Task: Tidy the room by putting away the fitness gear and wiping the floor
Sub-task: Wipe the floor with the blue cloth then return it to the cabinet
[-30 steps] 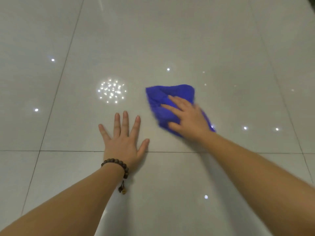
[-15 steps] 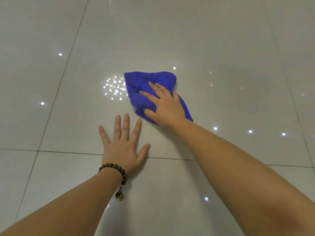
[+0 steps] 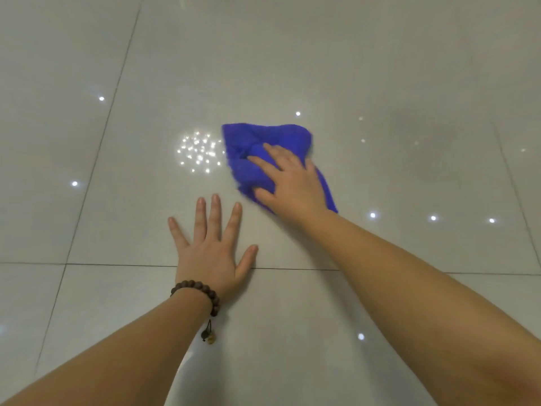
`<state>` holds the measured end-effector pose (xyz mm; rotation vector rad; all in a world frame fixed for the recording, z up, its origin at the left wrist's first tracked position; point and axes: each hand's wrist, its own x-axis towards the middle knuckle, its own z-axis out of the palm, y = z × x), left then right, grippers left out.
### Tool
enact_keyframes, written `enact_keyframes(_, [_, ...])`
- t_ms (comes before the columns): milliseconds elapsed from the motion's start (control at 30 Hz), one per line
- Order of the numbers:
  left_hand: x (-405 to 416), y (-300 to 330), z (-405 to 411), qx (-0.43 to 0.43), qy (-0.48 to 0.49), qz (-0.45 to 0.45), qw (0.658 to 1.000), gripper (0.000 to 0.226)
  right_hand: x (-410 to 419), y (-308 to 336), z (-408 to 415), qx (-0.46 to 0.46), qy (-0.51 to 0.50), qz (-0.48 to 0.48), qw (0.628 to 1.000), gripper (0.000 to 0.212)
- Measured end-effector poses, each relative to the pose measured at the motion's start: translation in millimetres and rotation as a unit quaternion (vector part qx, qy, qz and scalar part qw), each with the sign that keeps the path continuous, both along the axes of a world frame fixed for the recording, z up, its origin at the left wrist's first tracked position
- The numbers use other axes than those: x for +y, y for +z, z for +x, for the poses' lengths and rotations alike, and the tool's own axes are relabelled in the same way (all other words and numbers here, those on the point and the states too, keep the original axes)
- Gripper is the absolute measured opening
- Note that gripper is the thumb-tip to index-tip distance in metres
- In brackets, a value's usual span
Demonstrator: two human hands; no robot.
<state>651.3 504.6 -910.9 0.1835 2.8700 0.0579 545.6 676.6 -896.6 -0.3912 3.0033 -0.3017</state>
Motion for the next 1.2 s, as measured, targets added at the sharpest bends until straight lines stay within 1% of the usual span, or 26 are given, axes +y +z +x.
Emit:
enact_keyframes(33, [-1,0,0,-0.004,-0.001,0.000,1.000,0.075,39,-3,4,0.018,-0.097,0.002,0.995,0.062])
enact_keyframes(67, [-1,-1,1,-0.008,-0.003,0.001,1.000,0.075,83,-4,12,0.031,-0.211,0.002,0.977,0.062])
enact_keyframes(133, [1,1,1,-0.003,-0.003,0.002,1.000,0.074,165,1,41,0.021,-0.417,0.007,0.909,0.066])
enact_keyframes(200, [1,1,0,-0.004,-0.007,-0.001,1.000,0.074,196,8,64,0.008,-0.544,0.007,0.839,0.065])
enact_keyframes(233, [1,1,0,-0.005,-0.010,-0.004,1.000,0.074,186,7,68,0.000,-0.573,0.004,0.820,0.063])
enact_keyframes(267, [0,0,0,-0.004,-0.011,-0.007,1.000,0.074,162,4,71,0.002,-0.571,0.002,0.821,0.062])
enact_keyframes(300, [-1,-1,0,-0.001,-0.012,-0.007,1.000,0.074,127,1,74,0.014,-0.532,0.001,0.847,0.062])
enact_keyframes(367, [-2,-3,0,0.005,-0.012,-0.004,1.000,0.075,45,-10,87,0.044,-0.357,0.001,0.933,0.063])
enact_keyframes(400, [-2,-4,0,0.007,-0.010,-0.004,1.000,0.075,6,-15,99,0.044,-0.254,0.003,0.966,0.064])
enact_keyframes(433, [-2,-4,0,0.008,-0.009,-0.004,1.000,0.076,-19,-16,111,0.034,-0.169,0.002,0.985,0.065])
enact_keyframes(467, [-1,-4,0,0.010,-0.010,-0.004,1.000,0.077,-26,-14,121,0.028,-0.117,-0.001,0.993,0.066])
enact_keyframes(500, [-1,-3,0,0.012,-0.012,-0.003,1.000,0.077,-14,-13,127,0.026,-0.099,-0.005,0.995,0.067])
enact_keyframes(567, [-2,-3,1,0.017,-0.017,0.002,1.000,0.075,41,-11,139,0.043,-0.155,0.005,0.987,0.067])
enact_keyframes(633, [-3,-2,2,0.027,-0.021,0.005,0.999,0.074,121,-10,165,0.046,-0.303,0.030,0.951,0.066])
enact_keyframes(733, [-2,-3,3,0.042,-0.021,-0.002,0.999,0.074,212,5,222,0.001,-0.548,0.024,0.836,0.074])
enact_keyframes(800, [0,-4,1,0.051,-0.028,-0.021,0.998,0.073,208,4,237,-0.015,-0.631,0.010,0.776,0.071])
enact_keyframes(833, [0,-2,1,0.051,-0.032,-0.029,0.998,0.073,188,3,235,-0.019,-0.646,0.010,0.763,0.067])
enact_keyframes(867, [1,-2,1,0.049,-0.033,-0.032,0.998,0.072,156,2,232,-0.022,-0.634,0.013,0.773,0.064])
enact_keyframes(900, [1,-1,3,0.047,-0.032,-0.027,0.998,0.072,118,1,229,-0.017,-0.588,0.010,0.808,0.062])
enact_keyframes(933, [1,-1,5,0.045,-0.026,-0.012,0.999,0.070,78,0,230,-0.003,-0.513,0.004,0.859,0.062])
enact_keyframes(1000, [1,1,16,0.041,-0.006,0.026,0.999,0.067,2,-6,246,0.031,-0.296,0.006,0.955,0.063])
enact_keyframes(1033, [-3,2,25,0.042,0.003,0.042,0.998,0.066,-22,-5,255,0.034,-0.183,0.003,0.982,0.064])
enact_keyframes(1100, [-23,3,49,0.045,0.017,0.057,0.997,0.068,-17,-3,255,0.036,-0.026,-0.004,0.999,0.065])
enact_keyframes(1133, [-41,4,64,0.044,0.026,0.056,0.997,0.070,1,-5,249,0.051,-0.017,0.003,0.999,0.064])
enact_keyframes(1167, [-63,3,81,0.041,0.044,0.048,0.997,0.073,24,-5,245,0.065,-0.072,0.015,0.995,0.063])
enact_keyframes(1200, [-86,3,97,0.036,0.073,0.040,0.996,0.076,52,-4,240,0.064,-0.185,0.016,0.981,0.062])
